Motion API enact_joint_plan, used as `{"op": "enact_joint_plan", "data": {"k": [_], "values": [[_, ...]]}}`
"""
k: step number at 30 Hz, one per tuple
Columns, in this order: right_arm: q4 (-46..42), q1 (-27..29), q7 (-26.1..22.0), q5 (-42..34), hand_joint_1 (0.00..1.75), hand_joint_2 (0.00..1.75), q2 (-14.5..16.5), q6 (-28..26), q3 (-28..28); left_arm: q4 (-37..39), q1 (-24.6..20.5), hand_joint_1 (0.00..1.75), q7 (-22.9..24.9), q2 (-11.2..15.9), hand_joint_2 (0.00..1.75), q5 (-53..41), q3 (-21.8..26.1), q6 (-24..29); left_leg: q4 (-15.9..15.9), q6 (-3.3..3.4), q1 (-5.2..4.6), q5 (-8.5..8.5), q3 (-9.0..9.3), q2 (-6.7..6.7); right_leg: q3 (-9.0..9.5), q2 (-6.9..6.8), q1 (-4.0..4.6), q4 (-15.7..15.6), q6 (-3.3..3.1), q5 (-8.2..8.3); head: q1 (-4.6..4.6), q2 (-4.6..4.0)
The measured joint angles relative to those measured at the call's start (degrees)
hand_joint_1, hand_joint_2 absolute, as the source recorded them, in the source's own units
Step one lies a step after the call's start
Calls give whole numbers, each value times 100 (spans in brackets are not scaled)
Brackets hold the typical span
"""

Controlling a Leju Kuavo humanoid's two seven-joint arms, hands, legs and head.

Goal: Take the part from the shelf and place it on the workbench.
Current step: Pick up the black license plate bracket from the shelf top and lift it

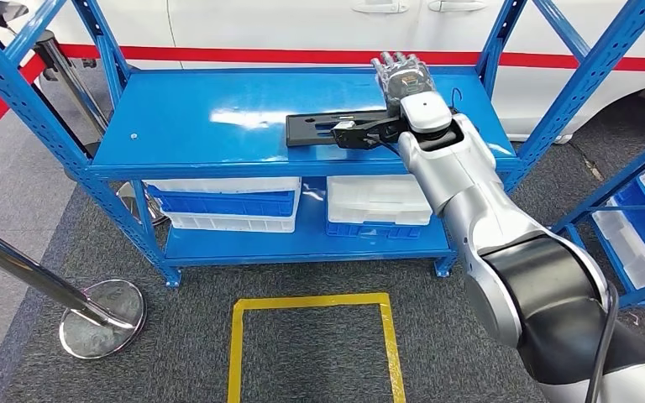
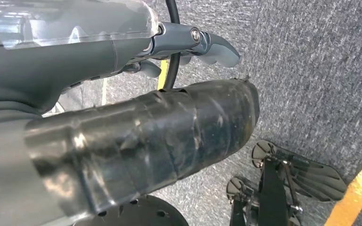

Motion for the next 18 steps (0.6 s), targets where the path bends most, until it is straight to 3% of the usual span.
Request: {"op": "enact_joint_plan", "data": {"k": [11,15,18], "values": [[0,-73,-60,1,0,0,-7,61,0,0,-24,0,3,0,0,47,64,-14,8,22,2,17,7,1,-5,0,4,25,22,14,-1,0],[7,-60,-135,1,0,175,-6,63,0,0,-34,0,55,2,0,41,104,8,15,40,-6,8,5,-1,-3,-1,-8,13,42,18,-2,0],[18,-13,-190,2,0,175,-4,48,0,0,-47,0,125,6,0,17,122,45,-69,130,-1,6,66,1,56,-1,-21,-78,121,29,1,0]]}}
